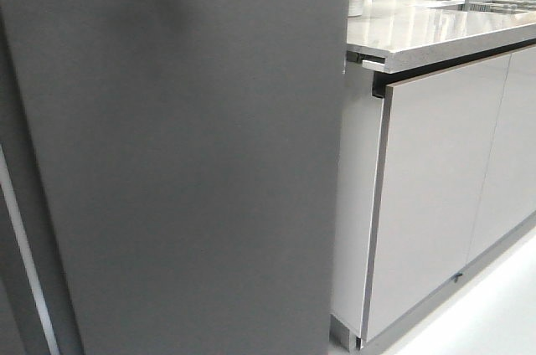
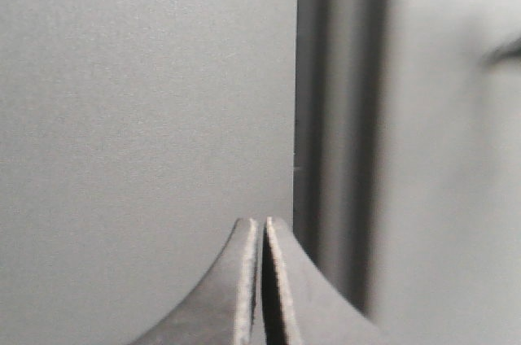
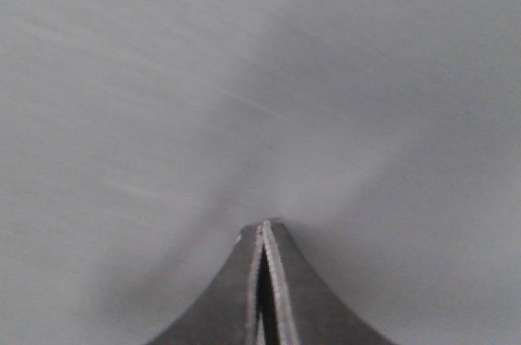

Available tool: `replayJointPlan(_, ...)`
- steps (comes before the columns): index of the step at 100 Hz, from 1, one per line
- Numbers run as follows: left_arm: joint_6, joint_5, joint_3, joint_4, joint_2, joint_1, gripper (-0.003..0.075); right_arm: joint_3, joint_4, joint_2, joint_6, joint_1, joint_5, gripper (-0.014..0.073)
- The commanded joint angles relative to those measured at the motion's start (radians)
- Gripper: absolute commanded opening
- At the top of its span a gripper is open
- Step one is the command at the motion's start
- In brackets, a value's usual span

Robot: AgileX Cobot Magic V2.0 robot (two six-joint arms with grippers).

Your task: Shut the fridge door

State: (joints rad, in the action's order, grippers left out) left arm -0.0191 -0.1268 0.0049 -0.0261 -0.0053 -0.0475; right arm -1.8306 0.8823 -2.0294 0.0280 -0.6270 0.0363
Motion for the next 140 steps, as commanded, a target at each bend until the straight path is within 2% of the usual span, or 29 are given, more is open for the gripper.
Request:
replayJointPlan(1, -0.004, -0.073, 0.035, -0.004, -0.018, 0.006, -0.0020, -0.082, -0.026, 0.021, -0.011, -0.005, -0.009, -0.0046)
replayJointPlan(26, -0.004, -0.073, 0.035, -0.004, -0.018, 0.006, -0.0020, -0.101, -0.055, 0.012, -0.011, -0.013, 0.012, -0.0046)
replayJointPlan(40, -0.004, -0.073, 0.035, -0.004, -0.018, 0.006, -0.0020, -0.101, -0.067, 0.037, -0.011, -0.013, 0.090, -0.0046)
replayJointPlan(72, -0.004, -0.073, 0.035, -0.004, -0.018, 0.006, -0.0020, -0.015, -0.253, 0.256, -0.011, 0.044, 0.200, -0.0046)
replayJointPlan(107, -0.004, -0.073, 0.035, -0.004, -0.018, 0.006, -0.0020, 0.396, -0.379, 0.653, -0.011, 0.231, 0.193, -0.0046)
replayJointPlan(140, -0.004, -0.073, 0.035, -0.004, -0.018, 0.006, -0.0020, 0.832, -0.561, 1.111, -0.009, 0.403, 0.170, -0.0046)
